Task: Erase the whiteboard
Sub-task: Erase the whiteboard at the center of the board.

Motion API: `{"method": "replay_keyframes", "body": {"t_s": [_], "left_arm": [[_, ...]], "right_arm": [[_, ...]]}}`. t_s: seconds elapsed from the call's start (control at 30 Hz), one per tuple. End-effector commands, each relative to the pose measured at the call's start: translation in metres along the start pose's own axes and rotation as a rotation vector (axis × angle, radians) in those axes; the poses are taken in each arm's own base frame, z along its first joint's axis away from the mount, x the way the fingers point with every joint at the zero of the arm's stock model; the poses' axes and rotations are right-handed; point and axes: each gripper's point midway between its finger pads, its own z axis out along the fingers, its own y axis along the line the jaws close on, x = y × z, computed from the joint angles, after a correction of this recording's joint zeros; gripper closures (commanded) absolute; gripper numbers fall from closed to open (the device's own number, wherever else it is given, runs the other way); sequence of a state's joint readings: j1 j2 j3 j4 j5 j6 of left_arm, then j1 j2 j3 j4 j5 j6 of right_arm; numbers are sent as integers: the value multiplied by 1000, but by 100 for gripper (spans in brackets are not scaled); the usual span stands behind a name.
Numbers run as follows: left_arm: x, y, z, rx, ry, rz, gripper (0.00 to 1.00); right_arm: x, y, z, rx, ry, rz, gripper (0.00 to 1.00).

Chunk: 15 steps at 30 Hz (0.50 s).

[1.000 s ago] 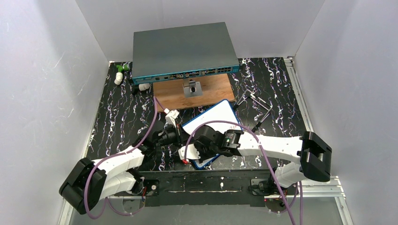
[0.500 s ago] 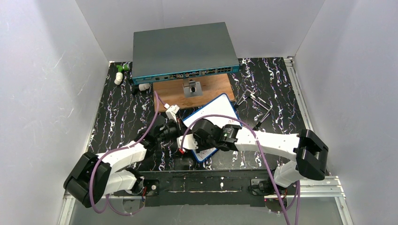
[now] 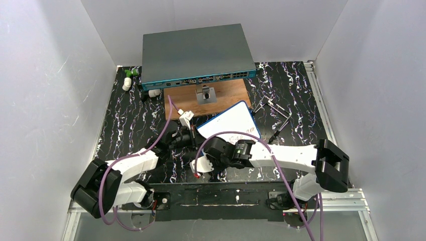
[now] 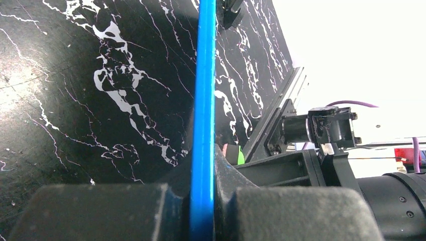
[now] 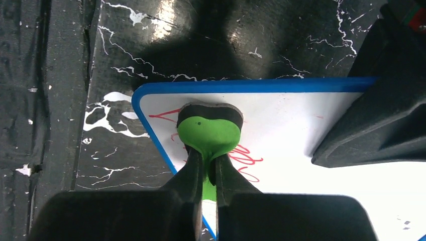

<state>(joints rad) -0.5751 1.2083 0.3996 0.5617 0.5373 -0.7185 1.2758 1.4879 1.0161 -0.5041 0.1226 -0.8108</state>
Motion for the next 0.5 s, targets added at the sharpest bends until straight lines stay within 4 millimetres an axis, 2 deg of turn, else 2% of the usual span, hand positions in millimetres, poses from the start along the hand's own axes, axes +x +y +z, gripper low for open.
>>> {"method": "replay_keyframes", "body": {"t_s": [0.0, 0.1, 0.2, 0.27, 0.47], "left_arm": [[17, -5, -2, 32, 92, -22, 100], [19, -5, -2, 34, 100, -27, 100], [20, -3, -1, 32, 104, -31, 100], [20, -4, -1, 34, 102, -30, 100], [17, -6, -1, 38, 99, -47, 100]], "right_arm": [[5, -45, -1, 149, 36, 55, 99], [6, -74, -11, 251, 45, 81, 99], [8, -77, -16, 261, 47, 91, 99], [11, -64, -11, 216, 51, 83, 99], [17, 1, 8, 24, 52, -11, 99]]}}
